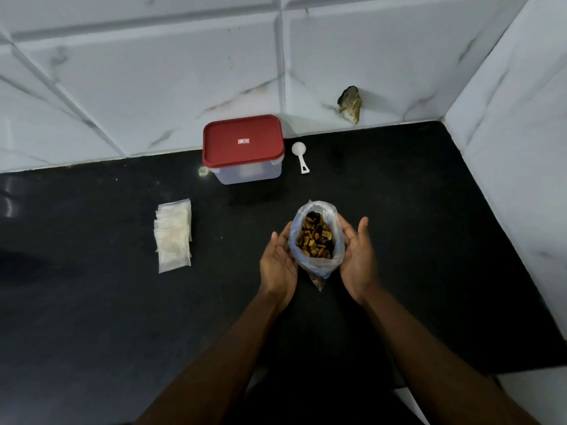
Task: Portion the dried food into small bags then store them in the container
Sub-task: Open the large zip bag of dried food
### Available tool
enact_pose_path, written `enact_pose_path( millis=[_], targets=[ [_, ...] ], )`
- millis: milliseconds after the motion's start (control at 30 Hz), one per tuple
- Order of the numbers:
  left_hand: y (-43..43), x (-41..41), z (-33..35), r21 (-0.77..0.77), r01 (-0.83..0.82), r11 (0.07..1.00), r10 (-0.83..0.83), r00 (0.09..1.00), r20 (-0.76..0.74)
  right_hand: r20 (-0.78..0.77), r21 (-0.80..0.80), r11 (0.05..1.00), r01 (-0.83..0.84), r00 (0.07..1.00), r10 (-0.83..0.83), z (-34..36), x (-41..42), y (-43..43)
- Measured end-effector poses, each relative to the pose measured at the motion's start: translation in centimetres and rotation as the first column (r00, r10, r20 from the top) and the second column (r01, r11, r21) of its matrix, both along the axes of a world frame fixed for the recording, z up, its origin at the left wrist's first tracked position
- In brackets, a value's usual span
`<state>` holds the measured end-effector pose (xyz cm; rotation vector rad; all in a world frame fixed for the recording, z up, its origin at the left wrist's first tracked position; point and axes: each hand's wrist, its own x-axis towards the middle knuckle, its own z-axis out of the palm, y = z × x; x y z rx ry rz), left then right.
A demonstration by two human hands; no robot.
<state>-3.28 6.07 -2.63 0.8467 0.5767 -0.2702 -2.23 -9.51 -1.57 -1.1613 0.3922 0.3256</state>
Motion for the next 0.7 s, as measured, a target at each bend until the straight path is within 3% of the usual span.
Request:
enact_pose_path(
  millis=[367, 700],
  targets=[
    [-8.8, 3.3, 1.0, -0.039, 0.087, 0.995, -0.086, 0.995, 0.042, -0.001, 0.083, 0.986, 0.145, 0.989, -0.145, 0.9, 2.1, -8.8],
    [-15.2, 5.3, 0.5, -0.068, 0.026, 0.997, -0.023, 0.998, 0.057, -0.023, 0.061, 0.986, 0.156, 0.988, -0.155, 1.1, 4.9, -14.5]
  ],
)
